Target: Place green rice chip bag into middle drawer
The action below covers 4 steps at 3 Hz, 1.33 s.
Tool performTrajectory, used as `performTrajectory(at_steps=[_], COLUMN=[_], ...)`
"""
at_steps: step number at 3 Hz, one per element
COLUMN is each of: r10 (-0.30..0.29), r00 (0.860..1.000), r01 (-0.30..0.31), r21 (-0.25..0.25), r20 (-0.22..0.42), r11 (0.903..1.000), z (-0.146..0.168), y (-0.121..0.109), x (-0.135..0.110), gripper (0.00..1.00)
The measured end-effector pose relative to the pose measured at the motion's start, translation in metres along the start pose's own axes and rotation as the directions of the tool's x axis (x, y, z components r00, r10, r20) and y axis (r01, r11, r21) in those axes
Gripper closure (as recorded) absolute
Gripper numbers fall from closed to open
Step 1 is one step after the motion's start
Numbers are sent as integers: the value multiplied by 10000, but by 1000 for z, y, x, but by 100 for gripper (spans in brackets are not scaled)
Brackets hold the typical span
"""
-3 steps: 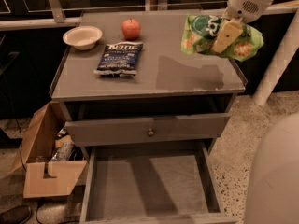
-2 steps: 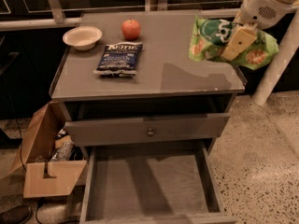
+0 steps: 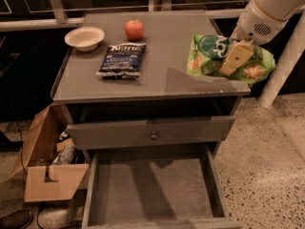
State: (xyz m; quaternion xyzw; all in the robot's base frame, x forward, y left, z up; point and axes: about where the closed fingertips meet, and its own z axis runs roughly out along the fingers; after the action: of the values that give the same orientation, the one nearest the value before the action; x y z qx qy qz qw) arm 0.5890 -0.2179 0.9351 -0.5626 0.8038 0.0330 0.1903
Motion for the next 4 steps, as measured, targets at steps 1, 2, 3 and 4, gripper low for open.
performTrajectory(at_steps=[1, 2, 3, 4], r10=[299, 610, 610, 791], r00=[9995, 9976, 9976, 9958], r01=[-299, -648, -648, -861], r21=[-240, -1274, -1274, -1766], r20=[-27, -334, -334, -467], r11=[9993, 9897, 9897, 9805], z=[19, 61, 61, 80], y=[26, 71, 71, 95], x=[11, 29, 29, 40], gripper=[100, 100, 100, 100])
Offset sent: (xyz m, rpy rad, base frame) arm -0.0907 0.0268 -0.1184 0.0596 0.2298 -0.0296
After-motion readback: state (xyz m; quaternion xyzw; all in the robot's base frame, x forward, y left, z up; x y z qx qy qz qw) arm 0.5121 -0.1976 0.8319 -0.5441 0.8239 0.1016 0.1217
